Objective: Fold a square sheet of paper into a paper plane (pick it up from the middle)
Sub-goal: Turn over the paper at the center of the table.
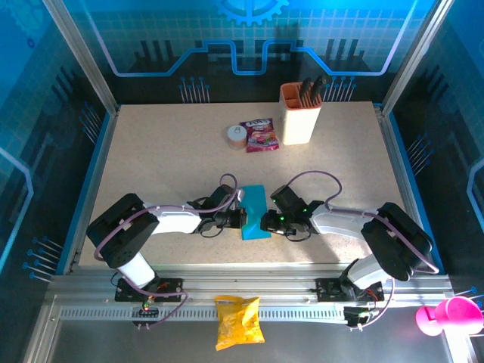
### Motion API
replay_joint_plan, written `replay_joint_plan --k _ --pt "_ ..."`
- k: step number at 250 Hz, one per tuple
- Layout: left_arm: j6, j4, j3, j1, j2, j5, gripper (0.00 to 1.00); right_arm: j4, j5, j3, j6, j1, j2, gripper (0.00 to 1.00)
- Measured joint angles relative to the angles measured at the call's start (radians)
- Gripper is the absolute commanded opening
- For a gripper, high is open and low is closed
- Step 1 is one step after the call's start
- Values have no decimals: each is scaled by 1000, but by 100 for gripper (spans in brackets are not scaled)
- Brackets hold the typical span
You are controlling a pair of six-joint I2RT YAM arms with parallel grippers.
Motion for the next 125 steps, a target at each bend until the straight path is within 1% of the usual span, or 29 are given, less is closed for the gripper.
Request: replay_joint_plan --k 125 --pt "0 24 -2 0 10 7 0 24 -26 2 3 -9 15 38"
